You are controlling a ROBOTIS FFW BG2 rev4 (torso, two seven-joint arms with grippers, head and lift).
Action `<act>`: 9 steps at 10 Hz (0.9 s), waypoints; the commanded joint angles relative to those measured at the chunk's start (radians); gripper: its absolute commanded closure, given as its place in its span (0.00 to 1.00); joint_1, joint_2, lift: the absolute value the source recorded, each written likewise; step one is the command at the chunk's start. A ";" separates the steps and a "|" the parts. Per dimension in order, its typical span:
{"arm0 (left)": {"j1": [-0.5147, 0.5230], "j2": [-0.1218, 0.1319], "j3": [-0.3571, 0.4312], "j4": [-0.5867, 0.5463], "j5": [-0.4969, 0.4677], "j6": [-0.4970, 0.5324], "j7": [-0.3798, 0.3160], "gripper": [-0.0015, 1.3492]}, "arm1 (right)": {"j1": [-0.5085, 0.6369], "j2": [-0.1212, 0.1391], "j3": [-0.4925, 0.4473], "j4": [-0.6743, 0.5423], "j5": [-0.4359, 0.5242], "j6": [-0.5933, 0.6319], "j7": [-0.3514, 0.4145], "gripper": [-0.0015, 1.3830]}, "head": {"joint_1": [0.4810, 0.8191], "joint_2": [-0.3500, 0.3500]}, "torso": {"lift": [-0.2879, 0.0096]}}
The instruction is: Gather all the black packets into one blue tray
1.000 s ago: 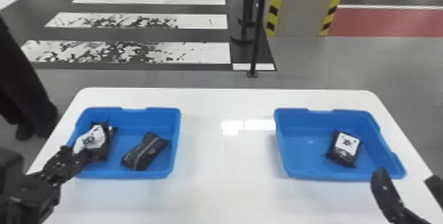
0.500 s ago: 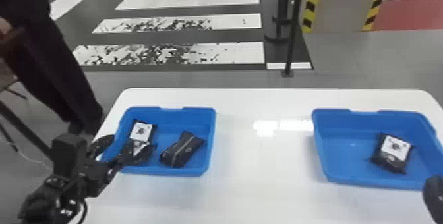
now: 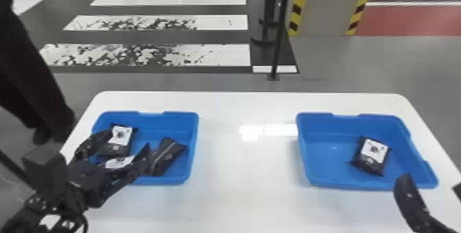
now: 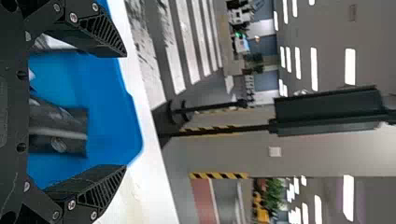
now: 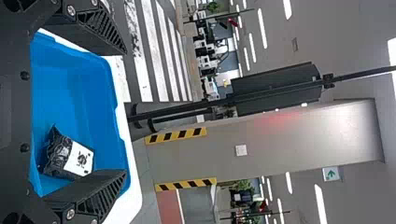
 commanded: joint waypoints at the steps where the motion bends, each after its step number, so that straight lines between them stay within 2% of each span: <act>1: 0.080 -0.001 -0.076 -0.060 0.094 -0.093 0.008 0.15 | -0.006 -0.014 0.017 -0.011 0.010 0.010 0.000 0.09 | 0.63 0.46 | 0.60; 2: 0.144 -0.011 -0.094 -0.119 0.118 -0.135 0.027 0.15 | -0.011 -0.021 0.033 -0.033 0.018 0.034 -0.002 0.09 | 0.63 0.39 | 0.60; 4: 0.260 -0.031 -0.086 -0.176 0.164 -0.260 0.061 0.15 | -0.031 -0.024 0.041 -0.058 0.034 0.110 -0.002 0.09 | 0.63 0.35 | 0.60; 6: 0.353 -0.052 -0.060 -0.218 0.181 -0.290 0.067 0.15 | -0.068 -0.030 0.053 -0.085 0.040 0.243 0.003 0.09 | 0.63 0.38 | 0.60; 7: 0.365 -0.061 -0.054 -0.218 0.185 -0.290 0.070 0.15 | -0.104 -0.037 0.057 -0.082 0.042 0.309 0.011 0.09 | 0.63 0.42 | 0.60; 9: 0.363 -0.061 -0.056 -0.218 0.191 -0.295 0.070 0.15 | -0.205 -0.040 0.057 -0.053 0.054 0.429 0.020 0.09 | 0.63 0.46 | 0.60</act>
